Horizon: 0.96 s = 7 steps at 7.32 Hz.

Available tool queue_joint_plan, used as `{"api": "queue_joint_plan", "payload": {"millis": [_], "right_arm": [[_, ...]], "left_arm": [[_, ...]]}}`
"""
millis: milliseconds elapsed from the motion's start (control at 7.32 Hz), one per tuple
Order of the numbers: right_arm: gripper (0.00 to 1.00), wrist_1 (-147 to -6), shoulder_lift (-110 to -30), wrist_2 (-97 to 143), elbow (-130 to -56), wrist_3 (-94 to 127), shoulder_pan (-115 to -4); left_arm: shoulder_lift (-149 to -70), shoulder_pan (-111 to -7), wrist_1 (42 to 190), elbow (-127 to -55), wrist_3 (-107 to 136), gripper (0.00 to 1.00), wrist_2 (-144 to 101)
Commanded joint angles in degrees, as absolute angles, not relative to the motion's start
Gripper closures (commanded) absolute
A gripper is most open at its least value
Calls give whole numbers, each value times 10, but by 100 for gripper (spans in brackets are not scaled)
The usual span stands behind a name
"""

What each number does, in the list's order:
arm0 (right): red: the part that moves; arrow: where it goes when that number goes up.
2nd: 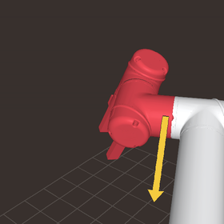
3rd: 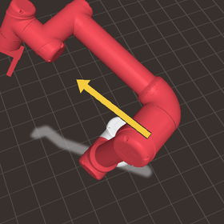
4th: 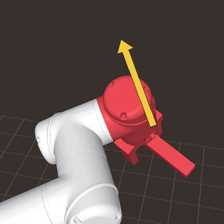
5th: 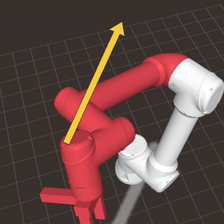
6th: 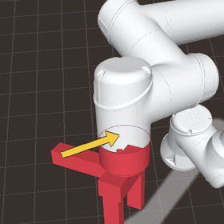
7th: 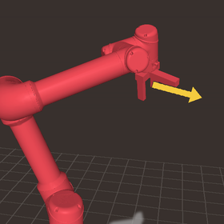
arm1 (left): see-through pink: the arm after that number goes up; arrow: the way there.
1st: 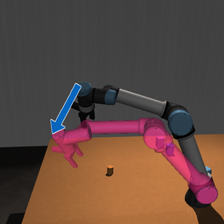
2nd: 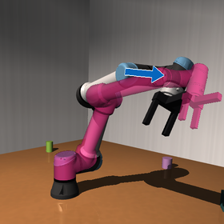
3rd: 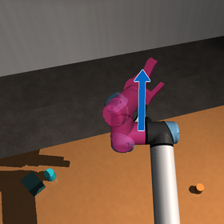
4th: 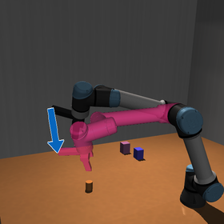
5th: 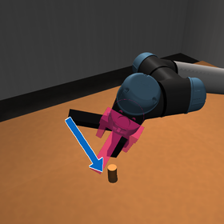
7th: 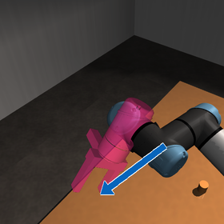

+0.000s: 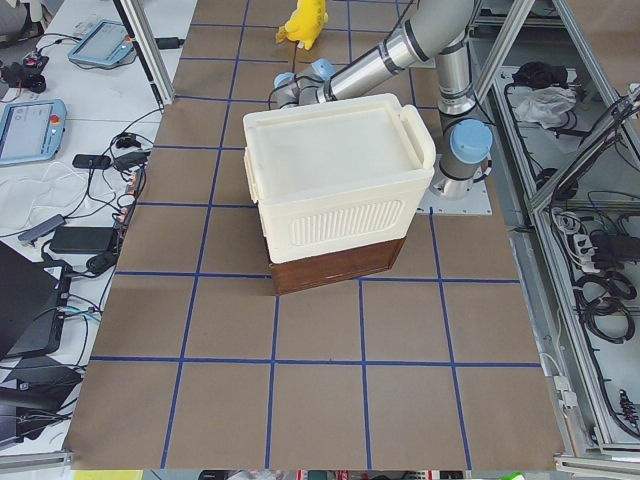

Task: Pull drawer sideways
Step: 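Close the left gripper on the white drawer handle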

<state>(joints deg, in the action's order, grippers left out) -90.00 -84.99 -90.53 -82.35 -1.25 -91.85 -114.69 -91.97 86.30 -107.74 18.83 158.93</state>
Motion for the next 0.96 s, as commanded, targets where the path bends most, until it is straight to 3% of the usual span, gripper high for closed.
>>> {"api": "queue_joint_plan", "payload": {"millis": [0, 820], "right_arm": [[0, -900, -850, -905, -824, -12, -918], [0, -900, -850, -905, -824, -12, -918]], "left_arm": [[-1151, -924, 860, -1075, 186, 26, 1593], [-1146, -927, 865, -1078, 188, 26, 1585]]}}
